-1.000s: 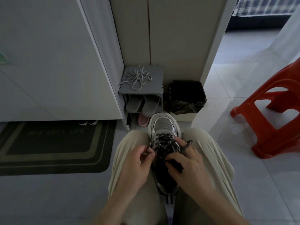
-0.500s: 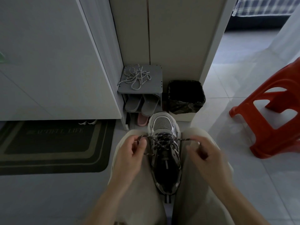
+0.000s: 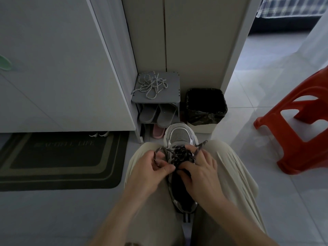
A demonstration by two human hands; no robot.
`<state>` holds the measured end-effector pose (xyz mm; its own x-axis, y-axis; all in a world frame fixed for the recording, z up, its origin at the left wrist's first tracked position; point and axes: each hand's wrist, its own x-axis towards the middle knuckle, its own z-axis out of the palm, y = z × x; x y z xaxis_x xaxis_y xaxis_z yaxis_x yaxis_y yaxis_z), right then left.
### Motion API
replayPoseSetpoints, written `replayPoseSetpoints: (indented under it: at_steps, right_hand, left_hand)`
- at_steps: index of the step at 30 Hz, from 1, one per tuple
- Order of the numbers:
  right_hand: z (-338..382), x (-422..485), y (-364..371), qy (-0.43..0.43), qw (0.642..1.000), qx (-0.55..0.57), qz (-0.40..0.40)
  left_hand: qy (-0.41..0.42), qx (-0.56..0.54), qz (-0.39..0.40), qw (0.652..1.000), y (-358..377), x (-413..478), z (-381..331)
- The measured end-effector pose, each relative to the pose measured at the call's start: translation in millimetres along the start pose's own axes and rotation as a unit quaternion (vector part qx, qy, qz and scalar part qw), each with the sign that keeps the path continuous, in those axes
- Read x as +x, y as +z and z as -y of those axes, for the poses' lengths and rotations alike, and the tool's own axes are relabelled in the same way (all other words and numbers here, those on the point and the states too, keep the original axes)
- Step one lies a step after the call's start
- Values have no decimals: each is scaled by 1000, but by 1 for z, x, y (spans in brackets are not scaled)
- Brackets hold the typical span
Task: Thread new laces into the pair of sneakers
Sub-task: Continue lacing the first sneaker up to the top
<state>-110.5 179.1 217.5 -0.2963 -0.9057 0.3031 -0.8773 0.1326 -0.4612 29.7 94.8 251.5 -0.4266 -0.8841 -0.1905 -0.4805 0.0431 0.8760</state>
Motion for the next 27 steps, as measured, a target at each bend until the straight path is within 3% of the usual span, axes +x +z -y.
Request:
replayPoseSetpoints:
  at_steps: [12, 21, 25, 27]
  right_hand:
    - [3, 9, 2, -3, 999, 38, -11]
    - [6, 8, 7, -9, 997, 71, 19]
    - [-10, 1, -16, 28, 995, 95, -13]
    - [-20, -1, -32, 72, 987, 140, -43]
  left_hand:
    - [12, 46, -74, 996, 2, 3, 7]
    - [12, -27, -113, 993, -2, -3, 7]
    - [33, 41, -140, 989, -28, 4, 10]
    - [24, 127, -106, 986, -43, 8, 16]
